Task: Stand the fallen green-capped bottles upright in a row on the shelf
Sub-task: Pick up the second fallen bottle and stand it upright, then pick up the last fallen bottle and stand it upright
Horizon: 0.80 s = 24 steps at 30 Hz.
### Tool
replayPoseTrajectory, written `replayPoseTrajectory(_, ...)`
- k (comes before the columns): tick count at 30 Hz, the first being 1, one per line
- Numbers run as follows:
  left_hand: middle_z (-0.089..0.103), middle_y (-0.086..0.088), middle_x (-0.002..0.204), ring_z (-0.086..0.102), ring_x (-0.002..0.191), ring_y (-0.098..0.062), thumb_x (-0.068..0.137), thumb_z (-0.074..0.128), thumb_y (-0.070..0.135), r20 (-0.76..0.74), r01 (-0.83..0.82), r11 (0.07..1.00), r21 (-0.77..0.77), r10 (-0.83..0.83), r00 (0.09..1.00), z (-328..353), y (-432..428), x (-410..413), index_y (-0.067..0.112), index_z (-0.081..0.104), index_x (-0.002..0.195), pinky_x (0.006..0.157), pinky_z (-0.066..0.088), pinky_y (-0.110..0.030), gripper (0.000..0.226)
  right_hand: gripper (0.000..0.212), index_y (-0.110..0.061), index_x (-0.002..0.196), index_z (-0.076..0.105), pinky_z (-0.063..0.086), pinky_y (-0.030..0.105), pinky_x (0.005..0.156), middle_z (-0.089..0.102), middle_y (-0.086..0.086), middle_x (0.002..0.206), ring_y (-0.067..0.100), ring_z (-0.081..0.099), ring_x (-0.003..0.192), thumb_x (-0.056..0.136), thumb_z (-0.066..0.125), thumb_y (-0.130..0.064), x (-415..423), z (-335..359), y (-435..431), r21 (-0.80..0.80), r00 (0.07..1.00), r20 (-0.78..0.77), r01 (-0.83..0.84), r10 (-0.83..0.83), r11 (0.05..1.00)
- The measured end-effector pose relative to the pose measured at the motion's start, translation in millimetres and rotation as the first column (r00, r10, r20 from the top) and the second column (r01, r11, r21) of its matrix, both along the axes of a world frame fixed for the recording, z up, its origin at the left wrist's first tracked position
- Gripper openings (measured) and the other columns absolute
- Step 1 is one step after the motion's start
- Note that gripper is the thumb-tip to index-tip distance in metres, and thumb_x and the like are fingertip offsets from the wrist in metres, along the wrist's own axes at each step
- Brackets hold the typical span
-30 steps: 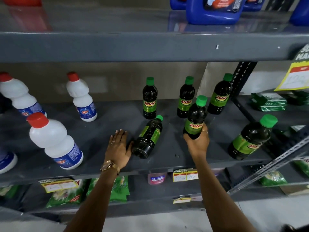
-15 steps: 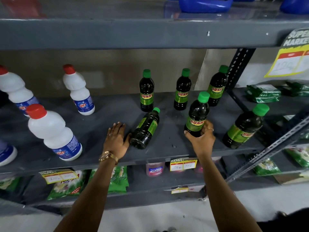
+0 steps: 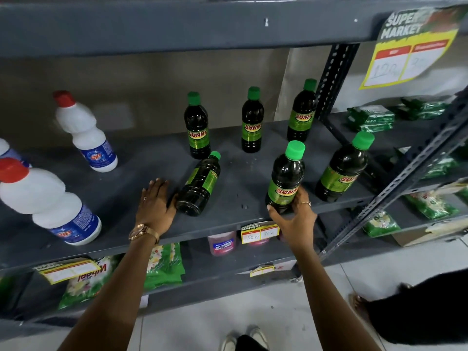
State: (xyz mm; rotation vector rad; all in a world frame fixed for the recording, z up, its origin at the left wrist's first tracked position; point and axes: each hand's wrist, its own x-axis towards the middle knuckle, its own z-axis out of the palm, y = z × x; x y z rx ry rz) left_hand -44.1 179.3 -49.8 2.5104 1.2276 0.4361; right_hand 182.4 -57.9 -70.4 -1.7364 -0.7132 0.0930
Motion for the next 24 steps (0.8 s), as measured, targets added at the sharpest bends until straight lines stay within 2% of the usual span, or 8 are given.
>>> replayPoseTrajectory(3, 0.027, -0.019, 0.153, 0.016, 0.144, -0.033, 0.095, 0.046, 0.026, -0.014, -0.001, 1.0, -0.004, 0.001, 1.0, 2, -1, 0, 0.006, 0.033, 0.141, 0.12, 0.009, -0.046, 0.052, 0.081, -0.016, 0.139, 0.038, 0.05, 0.04, 0.097, 0.062, 0.004, 0.125, 0.014, 0.06, 0.115, 0.071, 0.082, -0.02, 0, 0, 0, -0.022, 1.0, 0.007, -0.007, 0.007, 1.0)
replayPoseTrajectory(7, 0.032, -0.018, 0.151, 0.025, 0.141, -0.033, 0.094, 0.047, 0.029, -0.044, 0.017, 1.0, 0.009, -0.017, 0.999, 7, 1, -3, 0.007, 0.037, 0.139, 0.117, 0.02, -0.046, 0.05, 0.112, -0.018, 0.151, 0.006, 0.028, 0.054, 0.112, 0.019, 0.006, 0.156, 0.024, 0.022, 0.143, 0.071, 0.083, -0.03, -30, -5, -6, 0.018, 0.99, -0.009, 0.14, -0.14, 0.99)
replayPoseTrajectory(10, 0.044, -0.017, 0.144, 0.041, 0.131, -0.036, 0.093, 0.048, 0.033, -0.101, 0.092, 0.991, 0.092, -0.083, 0.991, 15, 10, -11, 0.01, 0.046, 0.134, 0.108, 0.036, -0.047, 0.047, 0.077, -0.019, 0.14, 0.033, 0.025, 0.05, 0.11, 0.041, 0.006, 0.139, 0.022, 0.033, 0.132, 0.08, 0.064, -0.058, -84, 0, -12, -0.004, 0.952, 0.123, 0.284, -0.281, 0.959)
replayPoseTrajectory(12, 0.045, -0.015, 0.144, 0.043, 0.13, -0.035, 0.092, 0.043, 0.036, -0.086, 0.109, 0.991, 0.083, -0.102, 0.991, 16, 14, -16, 0.01, 0.047, 0.134, 0.108, 0.037, -0.046, 0.049, 0.06, -0.023, 0.122, 0.051, 0.038, 0.044, 0.099, 0.051, -0.003, 0.117, 0.014, 0.045, 0.114, 0.084, 0.048, -0.069, -115, 13, 6, -0.12, 0.978, 0.207, 0.052, -0.026, 0.991)
replayPoseTrajectory(14, 0.041, -0.015, 0.147, 0.037, 0.135, -0.033, 0.091, 0.039, 0.038, -0.062, 0.113, 0.992, 0.056, -0.11, 0.992, 14, 14, -18, 0.01, 0.044, 0.136, 0.112, 0.032, -0.046, 0.053, 0.067, -0.021, 0.115, 0.056, 0.045, 0.04, 0.089, 0.054, -0.002, 0.112, 0.017, 0.051, 0.107, 0.083, 0.038, -0.077, -127, 37, 38, -0.303, 0.973, 0.132, -0.143, 0.19, 0.942)
replayPoseTrajectory(19, 0.029, -0.012, 0.154, 0.02, 0.144, -0.028, 0.095, 0.046, 0.032, -0.038, 0.094, 0.996, -0.008, -0.095, 0.995, 11, 14, -19, 0.014, 0.033, 0.142, 0.119, 0.017, -0.043, 0.052, 0.109, -0.005, 0.117, 0.056, 0.043, 0.037, 0.088, 0.063, 0.015, 0.115, 0.032, 0.06, 0.106, 0.066, 0.018, -0.094, -82, 99, 130, -0.744, 0.963, -0.224, -0.268, 0.149, 0.612)
replayPoseTrajectory(21, 0.028, -0.011, 0.154, 0.02, 0.144, -0.026, 0.095, 0.046, 0.033, -0.033, 0.096, 0.995, -0.012, -0.096, 0.995, 11, 15, -18, 0.015, 0.032, 0.143, 0.12, 0.016, -0.041, 0.053, 0.1, -0.007, 0.097, 0.06, 0.052, 0.037, 0.084, 0.07, 0.012, 0.094, 0.027, 0.068, 0.086, 0.063, 0.028, -0.095, -72, 107, 150, -0.749, 0.932, -0.318, -0.361, 0.177, 0.555)
replayPoseTrajectory(24, 0.03, -0.011, 0.153, 0.021, 0.143, -0.025, 0.094, 0.046, 0.035, -0.021, 0.092, 0.996, -0.014, -0.093, 0.995, 10, 16, -18, 0.015, 0.034, 0.142, 0.12, 0.016, -0.04, 0.053, 0.075, -0.012, 0.09, 0.056, 0.058, 0.038, 0.078, 0.068, 0.007, 0.082, 0.025, 0.071, 0.077, 0.064, 0.056, -0.082, -71, 93, 159, -0.63, 0.897, -0.408, -0.411, 0.17, 0.659)
